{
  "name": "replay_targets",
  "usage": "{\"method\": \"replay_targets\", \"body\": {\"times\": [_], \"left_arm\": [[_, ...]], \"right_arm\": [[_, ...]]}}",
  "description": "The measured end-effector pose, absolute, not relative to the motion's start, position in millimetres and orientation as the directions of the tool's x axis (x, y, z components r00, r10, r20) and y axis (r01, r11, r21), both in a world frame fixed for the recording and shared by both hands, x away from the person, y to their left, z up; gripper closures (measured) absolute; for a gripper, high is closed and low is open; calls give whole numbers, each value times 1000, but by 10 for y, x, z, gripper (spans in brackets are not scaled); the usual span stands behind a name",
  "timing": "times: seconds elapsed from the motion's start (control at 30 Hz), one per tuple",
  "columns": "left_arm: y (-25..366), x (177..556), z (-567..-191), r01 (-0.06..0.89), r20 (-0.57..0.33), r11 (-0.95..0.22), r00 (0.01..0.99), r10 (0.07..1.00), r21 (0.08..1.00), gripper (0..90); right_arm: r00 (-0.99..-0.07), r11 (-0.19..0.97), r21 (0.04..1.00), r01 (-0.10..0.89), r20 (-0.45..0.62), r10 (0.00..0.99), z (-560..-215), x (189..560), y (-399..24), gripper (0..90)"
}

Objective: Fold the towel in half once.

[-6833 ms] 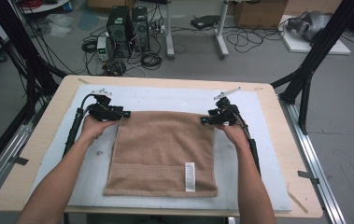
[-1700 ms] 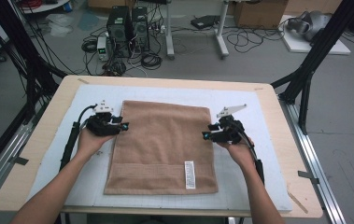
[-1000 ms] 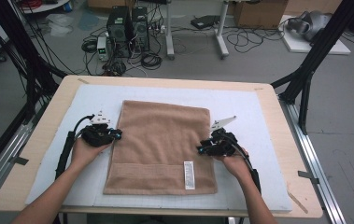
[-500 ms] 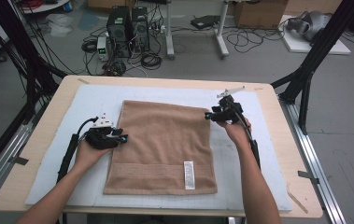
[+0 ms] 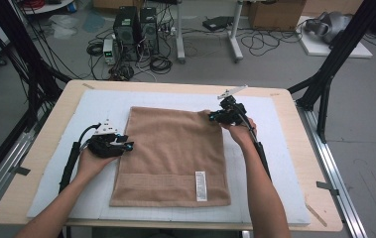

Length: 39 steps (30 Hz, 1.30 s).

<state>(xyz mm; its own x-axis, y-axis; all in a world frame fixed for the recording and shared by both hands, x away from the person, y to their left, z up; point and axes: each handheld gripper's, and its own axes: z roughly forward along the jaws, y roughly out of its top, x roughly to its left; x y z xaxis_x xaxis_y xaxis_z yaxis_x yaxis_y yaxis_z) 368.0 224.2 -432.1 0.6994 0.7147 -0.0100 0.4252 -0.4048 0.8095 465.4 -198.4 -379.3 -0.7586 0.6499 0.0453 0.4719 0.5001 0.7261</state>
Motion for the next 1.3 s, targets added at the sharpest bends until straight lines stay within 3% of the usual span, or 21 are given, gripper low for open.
{"method": "replay_targets", "body": {"times": [0.17,0.27,0.37,0.47,0.57,0.67,0.8,0.97,1.03,1.1,1.17,1.3], "left_arm": [[2273,3652,-4298,428,-10,-400,693,721,810,587],[2283,3640,-4299,425,-7,-397,690,724,813,579],[2285,3638,-4328,433,-13,-398,690,724,808,571],[2292,3628,-4357,437,-15,-399,689,725,806,563],[2300,3636,-4359,440,-15,-393,681,732,808,550],[2288,3641,-4362,437,-12,-392,680,733,809,544],[2269,3645,-4378,438,-8,-396,679,734,807,539],[2272,3661,-4393,442,-12,-393,677,736,806,532],[2266,3663,-4404,445,-14,-396,679,734,804,531],[2255,3662,-4415,444,-5,-408,681,732,797,531],[2248,3662,-4421,445,-6,-408,681,733,797,533],[2248,3673,-4434,450,-1,-417,681,732,789,537]], "right_arm": [[-836,550,750,367,7,548,-3623,4191,-1605,817],[-878,570,757,319,10,479,-3742,3896,-1348,804],[-915,643,700,310,34,403,-3952,3738,-1118,666],[-932,653,709,265,14,363,-3911,3625,-1062,633],[-917,608,759,234,-35,397,-3736,3638,-1209,640],[-870,575,767,284,-47,491,-3628,3827,-1438,664],[-793,546,732,408,-11,609,-3735,4217,-1671,643],[-773,534,706,465,31,633,-3949,4443,-1686,587],[-774,540,674,504,75,629,-4057,4490,-1649,616],[-780,564,642,519,85,620,-4120,4504,-1622,757],[-793,585,650,486,46,607,-4090,4483,-1595,827],[-795,586,683,435,-14,606,-3977,4462,-1612,844]]}}
